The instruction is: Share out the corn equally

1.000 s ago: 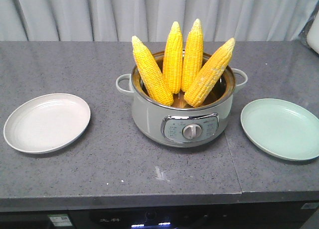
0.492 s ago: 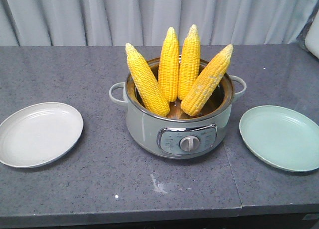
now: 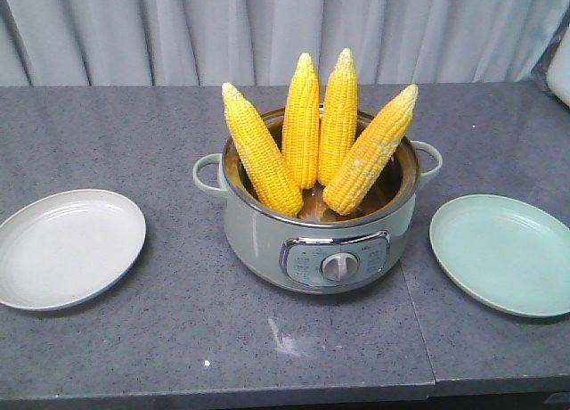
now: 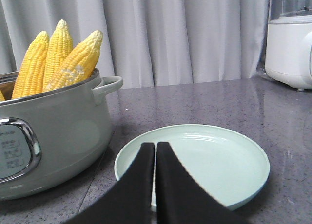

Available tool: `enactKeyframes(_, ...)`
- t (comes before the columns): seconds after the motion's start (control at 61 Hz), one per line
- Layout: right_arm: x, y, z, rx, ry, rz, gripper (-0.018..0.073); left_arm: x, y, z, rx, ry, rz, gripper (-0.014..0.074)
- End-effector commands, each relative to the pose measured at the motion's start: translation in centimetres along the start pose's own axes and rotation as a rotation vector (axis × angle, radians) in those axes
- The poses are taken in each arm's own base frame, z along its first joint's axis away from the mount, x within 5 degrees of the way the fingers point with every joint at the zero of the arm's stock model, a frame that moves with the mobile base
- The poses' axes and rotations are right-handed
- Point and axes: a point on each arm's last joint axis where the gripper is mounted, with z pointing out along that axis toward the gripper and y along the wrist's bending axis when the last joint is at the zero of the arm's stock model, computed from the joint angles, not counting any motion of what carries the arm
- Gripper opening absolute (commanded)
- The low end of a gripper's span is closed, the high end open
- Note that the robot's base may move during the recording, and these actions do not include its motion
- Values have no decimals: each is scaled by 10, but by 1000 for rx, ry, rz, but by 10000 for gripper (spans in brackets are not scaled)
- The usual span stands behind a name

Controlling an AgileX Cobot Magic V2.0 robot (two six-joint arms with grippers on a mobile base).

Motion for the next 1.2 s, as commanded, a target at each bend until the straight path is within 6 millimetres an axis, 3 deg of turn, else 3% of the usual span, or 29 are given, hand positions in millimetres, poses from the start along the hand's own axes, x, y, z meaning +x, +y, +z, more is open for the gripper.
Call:
enactKeyframes(0.0, -1, 0, 0, -2, -65, -21, -2, -15, -1, -3, 9, -113, -9, -6)
enactKeyframes(1.18, -1, 0, 0, -2, -65, -21, -2, -15, -1, -3, 9, -113, -9, -6)
